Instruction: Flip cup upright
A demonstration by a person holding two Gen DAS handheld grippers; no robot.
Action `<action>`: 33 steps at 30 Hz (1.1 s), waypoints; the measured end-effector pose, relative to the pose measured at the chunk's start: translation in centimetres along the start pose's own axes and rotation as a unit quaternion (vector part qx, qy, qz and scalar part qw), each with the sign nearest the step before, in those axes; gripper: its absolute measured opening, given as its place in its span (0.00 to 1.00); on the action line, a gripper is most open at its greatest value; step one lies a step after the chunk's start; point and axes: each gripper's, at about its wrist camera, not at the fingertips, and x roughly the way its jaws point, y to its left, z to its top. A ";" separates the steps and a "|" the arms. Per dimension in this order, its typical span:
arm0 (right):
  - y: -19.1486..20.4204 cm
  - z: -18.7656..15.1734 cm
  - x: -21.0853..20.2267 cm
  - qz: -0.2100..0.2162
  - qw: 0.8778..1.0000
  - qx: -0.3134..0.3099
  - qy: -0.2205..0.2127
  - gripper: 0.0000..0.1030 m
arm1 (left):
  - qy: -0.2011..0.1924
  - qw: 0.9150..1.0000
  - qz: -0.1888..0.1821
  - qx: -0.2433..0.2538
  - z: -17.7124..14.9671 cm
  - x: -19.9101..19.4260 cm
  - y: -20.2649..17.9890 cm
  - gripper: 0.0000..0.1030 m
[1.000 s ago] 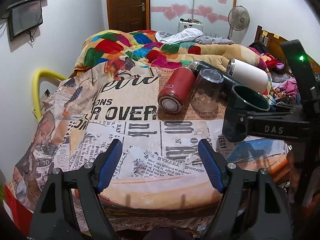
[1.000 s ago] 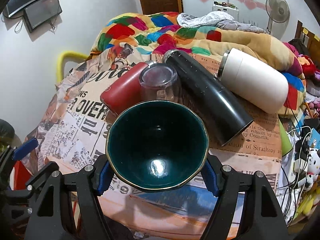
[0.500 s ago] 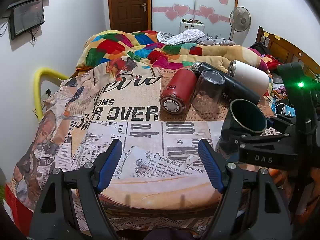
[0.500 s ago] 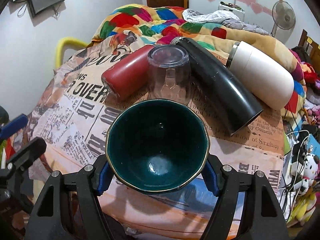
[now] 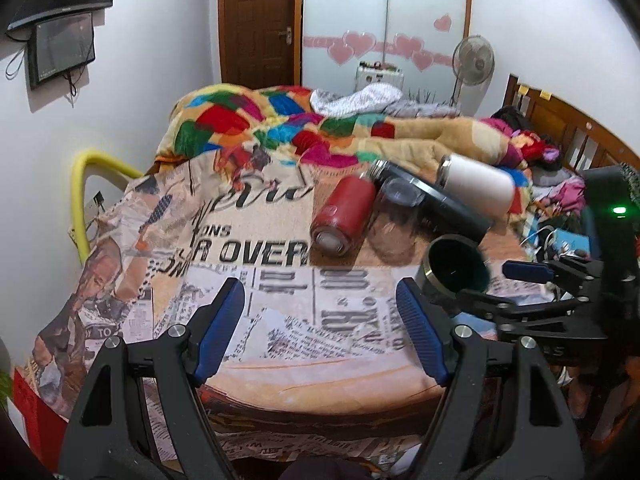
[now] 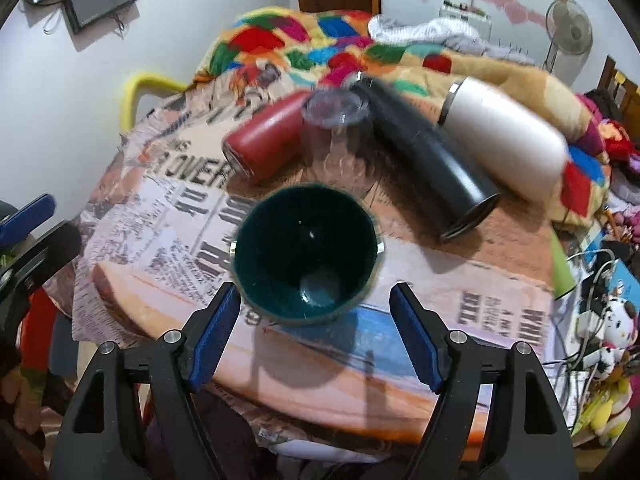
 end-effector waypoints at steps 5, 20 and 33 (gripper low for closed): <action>-0.4 0.3 -8.3 -0.005 0.995 0.001 -0.101 0.72 | -0.056 0.998 -0.016 -0.002 1.8 -4.6 -1.3 0.75; 2.4 -2.7 -26.8 -0.017 0.929 -0.002 -0.371 0.76 | -0.273 0.961 -0.031 0.016 3.3 -21.5 -5.5 0.81; 3.4 -3.8 -26.9 -0.039 0.919 -0.005 -0.392 1.00 | -0.291 0.957 -0.004 -0.009 1.4 -23.8 -4.7 0.96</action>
